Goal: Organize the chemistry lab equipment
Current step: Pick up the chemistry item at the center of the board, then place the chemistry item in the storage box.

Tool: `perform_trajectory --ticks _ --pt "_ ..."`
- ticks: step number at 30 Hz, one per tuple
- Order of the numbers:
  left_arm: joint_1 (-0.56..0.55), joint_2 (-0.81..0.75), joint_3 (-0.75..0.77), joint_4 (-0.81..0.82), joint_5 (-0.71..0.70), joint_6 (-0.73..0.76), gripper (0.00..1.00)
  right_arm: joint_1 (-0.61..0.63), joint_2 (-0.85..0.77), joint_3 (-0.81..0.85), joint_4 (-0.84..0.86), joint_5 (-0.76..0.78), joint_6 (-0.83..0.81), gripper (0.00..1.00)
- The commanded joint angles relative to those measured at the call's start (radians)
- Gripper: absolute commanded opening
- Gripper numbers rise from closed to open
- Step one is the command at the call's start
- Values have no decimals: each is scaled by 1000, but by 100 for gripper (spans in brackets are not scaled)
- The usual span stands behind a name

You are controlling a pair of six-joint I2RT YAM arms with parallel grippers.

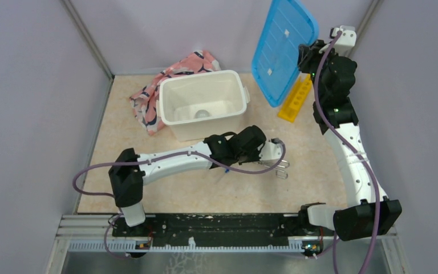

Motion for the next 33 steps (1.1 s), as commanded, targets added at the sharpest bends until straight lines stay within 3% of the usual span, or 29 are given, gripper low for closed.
perform_trajectory --ticks 1,11,18,25,33 --pt "49 -61 44 -4 -77 26 11 -6 -34 59 62 13 6 0" --pt "215 -99 169 -11 -104 147 11 -9 -20 75 60 22 -1 0" --pt "309 -109 190 73 -131 271 12 -9 4 84 74 14 0 0" --pt "389 -79 115 203 -149 397 13 -10 25 85 88 12 -1 0" --pt "508 -41 88 233 -56 393 14 -9 47 73 107 4 -1 0"
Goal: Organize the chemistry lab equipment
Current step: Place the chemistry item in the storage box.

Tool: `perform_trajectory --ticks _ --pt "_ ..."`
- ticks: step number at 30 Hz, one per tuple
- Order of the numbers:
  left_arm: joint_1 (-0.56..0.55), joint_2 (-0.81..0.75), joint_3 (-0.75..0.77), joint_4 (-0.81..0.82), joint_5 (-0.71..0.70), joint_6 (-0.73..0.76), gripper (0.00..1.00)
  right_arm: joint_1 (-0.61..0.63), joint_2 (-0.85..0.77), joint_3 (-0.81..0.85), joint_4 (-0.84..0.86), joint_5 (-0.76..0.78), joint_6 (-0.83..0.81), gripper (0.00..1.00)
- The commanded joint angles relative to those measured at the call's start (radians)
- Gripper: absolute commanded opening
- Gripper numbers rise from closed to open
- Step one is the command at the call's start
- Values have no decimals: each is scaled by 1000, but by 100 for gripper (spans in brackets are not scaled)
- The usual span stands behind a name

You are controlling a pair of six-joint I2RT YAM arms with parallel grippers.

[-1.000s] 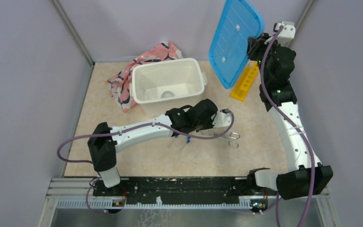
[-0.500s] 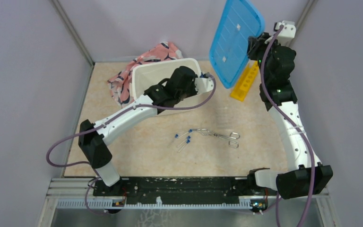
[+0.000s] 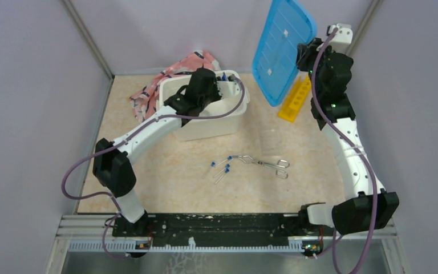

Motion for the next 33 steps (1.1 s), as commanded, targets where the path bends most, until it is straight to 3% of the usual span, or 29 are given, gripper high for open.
perform_trajectory --ticks 1,16,26,33 --pt "57 26 -22 59 65 24 14 -8 9 49 109 -9 4 0" --pt "98 180 -58 17 182 -40 10 -9 57 26 132 -8 2 0" --pt "118 210 5 -130 290 -125 9 -8 73 24 140 -13 6 0" --pt "120 235 61 -189 329 -150 21 -9 69 15 140 -13 6 0"
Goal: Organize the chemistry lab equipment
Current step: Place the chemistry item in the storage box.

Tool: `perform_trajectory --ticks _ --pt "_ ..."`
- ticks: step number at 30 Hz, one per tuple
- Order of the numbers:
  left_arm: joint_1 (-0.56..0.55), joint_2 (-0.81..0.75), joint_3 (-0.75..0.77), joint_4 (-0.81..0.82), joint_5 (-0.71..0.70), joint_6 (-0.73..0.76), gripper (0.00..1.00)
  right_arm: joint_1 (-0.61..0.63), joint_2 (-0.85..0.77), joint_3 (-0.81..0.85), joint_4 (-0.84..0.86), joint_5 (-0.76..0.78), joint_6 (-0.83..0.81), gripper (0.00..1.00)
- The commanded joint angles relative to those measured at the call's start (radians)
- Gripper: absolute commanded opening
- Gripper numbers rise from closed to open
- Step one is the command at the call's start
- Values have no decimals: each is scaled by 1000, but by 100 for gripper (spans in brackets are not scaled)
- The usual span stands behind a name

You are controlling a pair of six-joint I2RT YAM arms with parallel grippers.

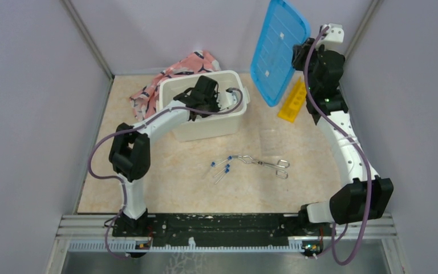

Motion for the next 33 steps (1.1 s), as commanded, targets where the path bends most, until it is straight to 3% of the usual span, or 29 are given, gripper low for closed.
perform_trajectory --ticks 1,8,18,27,33 --pt "4 24 54 -50 52 -37 25 -9 -20 17 94 -7 6 0" --pt "4 50 53 -59 35 -51 38 -9 -9 16 97 -9 6 0" --pt "6 111 104 -84 40 -66 41 -9 8 28 100 -11 1 0" --pt "4 53 131 -35 -40 -91 45 -8 13 34 105 -14 6 0" --pt "-27 -24 167 24 -171 -94 49 -8 7 59 97 -15 7 0"
